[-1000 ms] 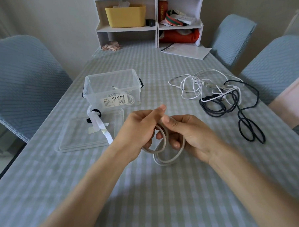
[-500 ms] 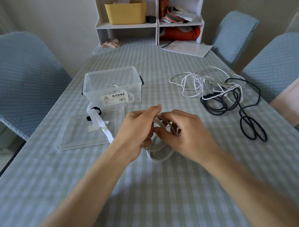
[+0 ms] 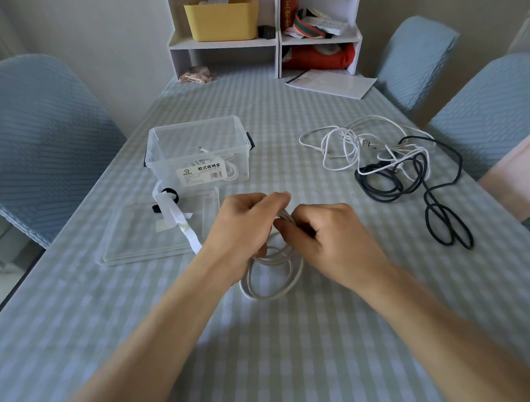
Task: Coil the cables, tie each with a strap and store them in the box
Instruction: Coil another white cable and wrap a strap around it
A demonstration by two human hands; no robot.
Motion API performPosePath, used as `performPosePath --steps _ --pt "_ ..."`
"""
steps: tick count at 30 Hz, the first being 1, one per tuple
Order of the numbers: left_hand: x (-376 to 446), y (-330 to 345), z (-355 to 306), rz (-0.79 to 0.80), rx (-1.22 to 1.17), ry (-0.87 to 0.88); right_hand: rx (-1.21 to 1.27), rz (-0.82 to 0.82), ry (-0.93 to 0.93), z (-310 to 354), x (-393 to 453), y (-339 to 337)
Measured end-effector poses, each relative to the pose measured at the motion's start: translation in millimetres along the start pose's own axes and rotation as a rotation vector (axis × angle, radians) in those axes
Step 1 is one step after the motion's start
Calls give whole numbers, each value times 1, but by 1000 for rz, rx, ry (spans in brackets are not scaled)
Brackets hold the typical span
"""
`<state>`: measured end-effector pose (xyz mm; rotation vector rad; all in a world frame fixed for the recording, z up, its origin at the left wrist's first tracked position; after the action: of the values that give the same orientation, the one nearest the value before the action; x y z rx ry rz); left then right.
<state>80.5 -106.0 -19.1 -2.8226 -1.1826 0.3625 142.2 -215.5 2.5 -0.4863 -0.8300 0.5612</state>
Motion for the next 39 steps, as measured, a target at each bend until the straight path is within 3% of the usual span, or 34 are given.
performPosePath --steps 5,8,11,15,17,20,25,27,32,36,39 --pt "0 0 5 -26 -411 -166 206 75 170 -4 -1 6" --pt "0 -2 3 -24 -439 -162 242 77 198 -3 0 8" --pt "-2 -6 -7 -9 -262 -38 233 55 187 -6 3 0" --pt "-9 -4 -27 6 205 305 159 156 150 -8 3 -3" --pt "-11 2 -26 39 399 388 173 187 172 -7 1 0" --pt "-4 4 -17 54 365 314 288 190 239 -8 -1 3" --pt "1 -5 -7 -13 -265 2 598 189 395 -8 3 2" --pt "3 -4 -3 8 -392 -72 694 186 453 -8 2 4" --pt "1 5 1 79 -296 -73 821 129 632 -12 -2 9" --pt "-3 7 -4 152 -39 0 500 179 550 -11 -2 6" --pt "-4 8 -1 175 -22 -55 408 234 498 -7 -3 7"
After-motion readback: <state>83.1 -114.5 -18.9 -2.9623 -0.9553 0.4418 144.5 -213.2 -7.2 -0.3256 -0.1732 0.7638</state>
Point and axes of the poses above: each hand's wrist, its own x-axis towards the middle knuckle, its own y-axis out of the palm, z = x × y, the point moved 8 cm from there along x, towards the middle knuckle, and after that the axes turned 8 degrees about -z, right-handed, at the moved point
